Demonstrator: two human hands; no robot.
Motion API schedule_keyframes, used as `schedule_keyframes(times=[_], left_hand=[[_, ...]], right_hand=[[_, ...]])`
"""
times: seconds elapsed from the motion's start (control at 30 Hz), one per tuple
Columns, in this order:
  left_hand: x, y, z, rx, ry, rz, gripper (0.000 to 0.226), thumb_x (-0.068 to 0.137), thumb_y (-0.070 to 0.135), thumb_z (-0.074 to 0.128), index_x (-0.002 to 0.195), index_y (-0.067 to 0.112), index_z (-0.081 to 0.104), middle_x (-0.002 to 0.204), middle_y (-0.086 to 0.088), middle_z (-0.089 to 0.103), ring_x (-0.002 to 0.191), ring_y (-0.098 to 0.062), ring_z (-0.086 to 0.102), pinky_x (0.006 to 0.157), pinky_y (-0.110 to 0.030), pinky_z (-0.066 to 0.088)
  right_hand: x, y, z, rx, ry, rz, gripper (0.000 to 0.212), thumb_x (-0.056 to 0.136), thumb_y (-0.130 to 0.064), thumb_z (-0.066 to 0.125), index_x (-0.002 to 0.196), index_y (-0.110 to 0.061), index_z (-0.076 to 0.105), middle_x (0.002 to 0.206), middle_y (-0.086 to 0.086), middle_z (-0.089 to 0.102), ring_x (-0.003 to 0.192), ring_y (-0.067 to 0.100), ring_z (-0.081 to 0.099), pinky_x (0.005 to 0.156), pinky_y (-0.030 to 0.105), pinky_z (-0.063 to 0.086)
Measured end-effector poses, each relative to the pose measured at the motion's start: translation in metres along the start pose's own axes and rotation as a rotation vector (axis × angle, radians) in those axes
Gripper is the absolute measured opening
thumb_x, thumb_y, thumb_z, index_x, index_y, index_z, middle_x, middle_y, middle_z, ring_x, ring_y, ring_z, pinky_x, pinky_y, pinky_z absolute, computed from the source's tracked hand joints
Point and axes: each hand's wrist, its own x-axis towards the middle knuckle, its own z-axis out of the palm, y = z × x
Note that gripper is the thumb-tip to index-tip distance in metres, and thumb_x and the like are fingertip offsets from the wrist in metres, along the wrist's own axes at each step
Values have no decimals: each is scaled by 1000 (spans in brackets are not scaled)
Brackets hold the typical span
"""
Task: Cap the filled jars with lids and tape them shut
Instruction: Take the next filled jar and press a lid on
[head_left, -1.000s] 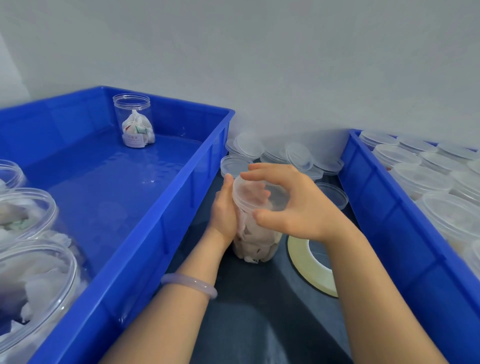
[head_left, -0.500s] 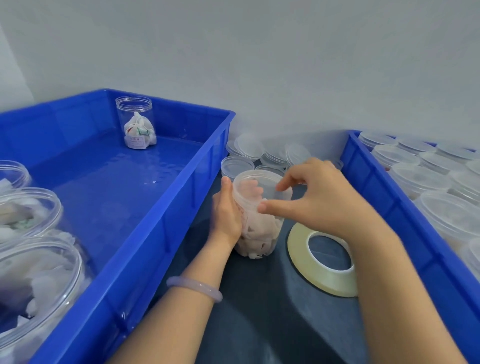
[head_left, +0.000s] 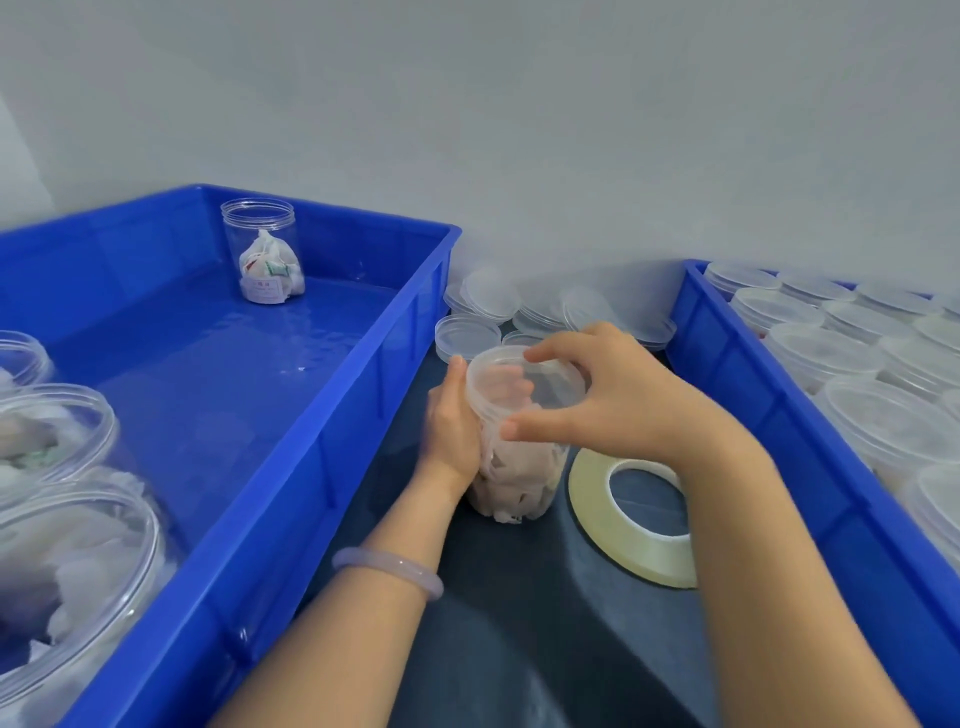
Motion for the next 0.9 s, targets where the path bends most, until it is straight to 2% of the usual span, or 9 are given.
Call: schedule_keyframes(times=[0.17,0.33,0.37,0.43,0.5,0.63,0.7,0.77,0.9], left_hand=[[0,-5,-1,52,40,74,47,86,42,34,63,35,74,67,12,70,71,-3,65,80,-34,47],[-9,-12,7,273,226,191,39,99,10,38,63,25,46,58,28,61,57,10,56,52,-5,39],[-11,-10,8,245,219,179,39,100,20,37,64,23,50,61,23,64,60,8,58,55,-5,41],[-11,-6,5,74,86,68,52,97,49,33,75,19,69,83,2,74,87,-12,68,83,-26,53],[-14,2,3,-8,-27,-37,67,89,64,28,99,14,71,108,-15,70,109,-28,64,100,-43,46],[-21,-3,7,96,89,13,67,96,60,23,103,14,72,111,-15,69,110,-25,64,97,-37,48],[-23,-8,10,148,213,83,65,103,44,19,84,25,78,92,-5,75,94,-16,69,83,-26,53],[-26,-5,12,191,249,123,73,105,36,17,63,28,75,69,8,73,70,-3,69,63,-15,52],[-27,-1,5,365,334,179,60,96,46,20,71,18,67,70,4,70,64,3,62,61,-20,46]], right_hand=[[5,12,38,326,198,-116,64,62,-37,82,121,-32,57,133,-19,43,121,-9,40,88,0,33],[7,9,70,335,518,-28,73,52,-53,75,119,-31,59,112,-22,49,97,-26,42,77,-2,35],[7,8,72,340,531,-29,74,52,-53,76,120,-29,58,110,-23,48,97,-27,41,77,-2,34],[5,11,69,397,489,-43,79,54,-46,85,126,-25,57,111,-24,46,100,-26,41,81,-5,31],[4,12,63,449,407,-47,87,55,-40,89,132,-23,53,118,-18,46,109,-16,44,86,-5,31],[1,3,72,453,493,8,87,58,-45,86,134,-19,52,121,-15,45,112,-7,43,85,-5,29],[-1,-5,79,406,589,29,87,60,-52,82,133,-17,53,116,-18,41,102,-14,35,79,-7,26],[-1,-10,81,379,632,44,89,60,-57,80,134,-18,51,117,-18,40,100,-16,32,83,-1,27],[-16,2,79,377,457,119,111,59,-65,75,148,-23,25,144,-7,38,131,6,32,106,26,30]])
